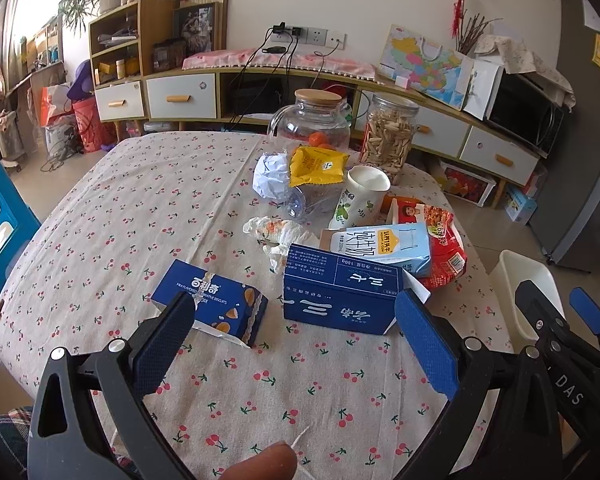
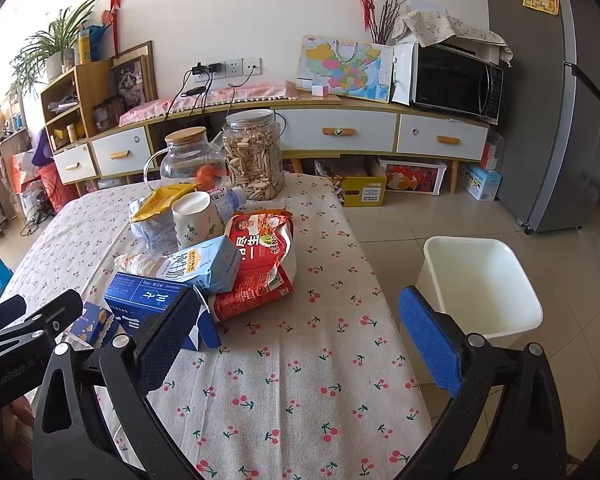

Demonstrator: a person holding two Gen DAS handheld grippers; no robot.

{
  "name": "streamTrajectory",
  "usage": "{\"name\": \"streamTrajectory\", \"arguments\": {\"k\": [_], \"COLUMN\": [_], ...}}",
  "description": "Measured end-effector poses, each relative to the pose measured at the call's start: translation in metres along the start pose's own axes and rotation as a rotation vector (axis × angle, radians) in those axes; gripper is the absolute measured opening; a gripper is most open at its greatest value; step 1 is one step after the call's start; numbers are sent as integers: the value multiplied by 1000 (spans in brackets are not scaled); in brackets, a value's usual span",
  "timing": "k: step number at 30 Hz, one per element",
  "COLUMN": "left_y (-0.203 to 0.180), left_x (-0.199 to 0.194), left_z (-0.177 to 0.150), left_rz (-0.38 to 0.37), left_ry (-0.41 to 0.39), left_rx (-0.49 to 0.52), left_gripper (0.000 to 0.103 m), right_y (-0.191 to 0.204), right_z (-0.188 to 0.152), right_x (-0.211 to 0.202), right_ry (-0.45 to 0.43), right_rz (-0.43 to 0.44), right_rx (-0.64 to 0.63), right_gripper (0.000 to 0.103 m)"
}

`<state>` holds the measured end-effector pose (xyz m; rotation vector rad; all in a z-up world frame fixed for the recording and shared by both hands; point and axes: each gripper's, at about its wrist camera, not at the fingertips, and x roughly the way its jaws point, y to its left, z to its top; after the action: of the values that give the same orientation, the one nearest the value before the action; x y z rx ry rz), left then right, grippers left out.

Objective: Collect trash

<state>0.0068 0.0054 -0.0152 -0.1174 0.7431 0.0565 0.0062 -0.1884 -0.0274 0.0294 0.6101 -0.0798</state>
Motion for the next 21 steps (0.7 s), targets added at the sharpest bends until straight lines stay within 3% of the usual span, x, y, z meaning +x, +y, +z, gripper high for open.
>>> {"name": "streamTrajectory", "arguments": {"k": [21], "left_y": [2], "left_x": [2], "left_z": [-2], "left_rz": [5], "left_ry": [7], "left_rx": [-4], "left_gripper": [97], "right_y": [0], "right_z": [0], "right_x": [2], "right_ry": [4], "right_rz": [1], "right_rx": [1], "right_gripper": [96]}}
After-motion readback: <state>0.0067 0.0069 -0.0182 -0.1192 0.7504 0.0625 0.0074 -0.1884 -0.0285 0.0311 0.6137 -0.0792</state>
